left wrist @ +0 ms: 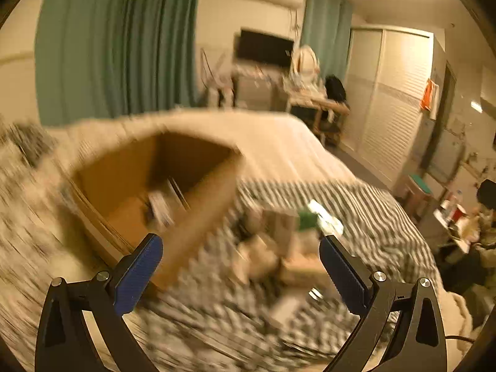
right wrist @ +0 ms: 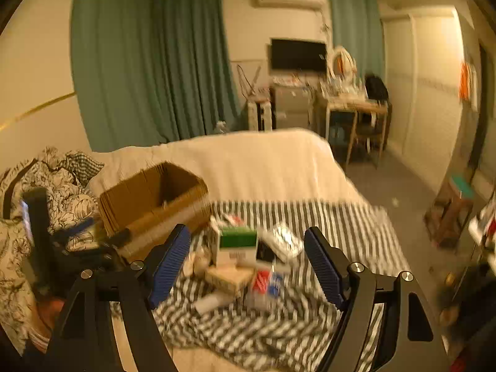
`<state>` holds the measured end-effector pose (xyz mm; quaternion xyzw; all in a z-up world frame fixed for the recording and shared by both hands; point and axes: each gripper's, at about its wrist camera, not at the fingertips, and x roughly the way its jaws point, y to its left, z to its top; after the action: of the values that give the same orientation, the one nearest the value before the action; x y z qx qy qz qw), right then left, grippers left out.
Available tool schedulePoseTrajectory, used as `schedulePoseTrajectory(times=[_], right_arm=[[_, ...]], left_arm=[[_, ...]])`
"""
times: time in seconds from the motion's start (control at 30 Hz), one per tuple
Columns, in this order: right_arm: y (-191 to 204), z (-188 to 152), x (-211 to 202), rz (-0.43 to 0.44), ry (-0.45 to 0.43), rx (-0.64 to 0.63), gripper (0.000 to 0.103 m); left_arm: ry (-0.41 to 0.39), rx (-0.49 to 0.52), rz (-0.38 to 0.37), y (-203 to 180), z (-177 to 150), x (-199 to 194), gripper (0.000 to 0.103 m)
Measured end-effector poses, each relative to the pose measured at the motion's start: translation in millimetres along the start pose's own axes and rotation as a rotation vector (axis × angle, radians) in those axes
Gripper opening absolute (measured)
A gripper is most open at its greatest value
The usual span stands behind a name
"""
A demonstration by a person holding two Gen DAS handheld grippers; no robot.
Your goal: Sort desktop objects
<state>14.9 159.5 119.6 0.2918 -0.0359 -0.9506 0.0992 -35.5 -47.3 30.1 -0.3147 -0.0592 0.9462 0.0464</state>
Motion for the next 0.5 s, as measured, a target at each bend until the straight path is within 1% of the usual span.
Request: schedulePoseTrajectory(times=[0.07,0.1,0.13,0.2,0.23,0.33,0.37,0.4,0.43,0.47,0.5], right_arm=[[-19,-19,15,0.012,0.023,0.043,0.076],[-28,-33,30,0.013,0.065,0.066,0.076],[-33,-43,38,0.01,0.087,0.078,0.076],[-42,-63,62,0.008,0.142,0.097,0.076],[-44,-72,75,0.01,0.169,0.091,0.076],[-40,-89,105,0.017,0.199,0.074,0.076],[-40,-94,115,0.022,0.215,0.077,0.072],[-43,-98,129,0.032,0.24,0.088,0.062],[-44,-99,137,0.039,0.253,0.094,0.058],[-46,-101,147,0.046,0.268,0.101,0.056],[-49,-104,157,0.048,0.271,0.108,0.056]], left_arm=[[0.036,0.036,-0.058,-18,-25,22,0.103],[0.076,0.081,-0.077,-28,-40,39,0.103],[0.109,0.112,-0.075,-35,-49,49,0.103],[0.198,0.168,-0.015,-48,-68,77,0.103],[0.229,0.183,0.018,-51,-76,89,0.103],[0.262,0.202,0.031,-51,-92,113,0.103],[0.269,0.205,0.037,-51,-94,120,0.103],[0.266,0.205,0.048,-50,-96,124,0.103],[0.263,0.209,0.067,-51,-97,129,0.103],[0.269,0.212,0.081,-51,-97,135,0.103],[0.279,0.208,0.065,-51,-99,141,0.103]])
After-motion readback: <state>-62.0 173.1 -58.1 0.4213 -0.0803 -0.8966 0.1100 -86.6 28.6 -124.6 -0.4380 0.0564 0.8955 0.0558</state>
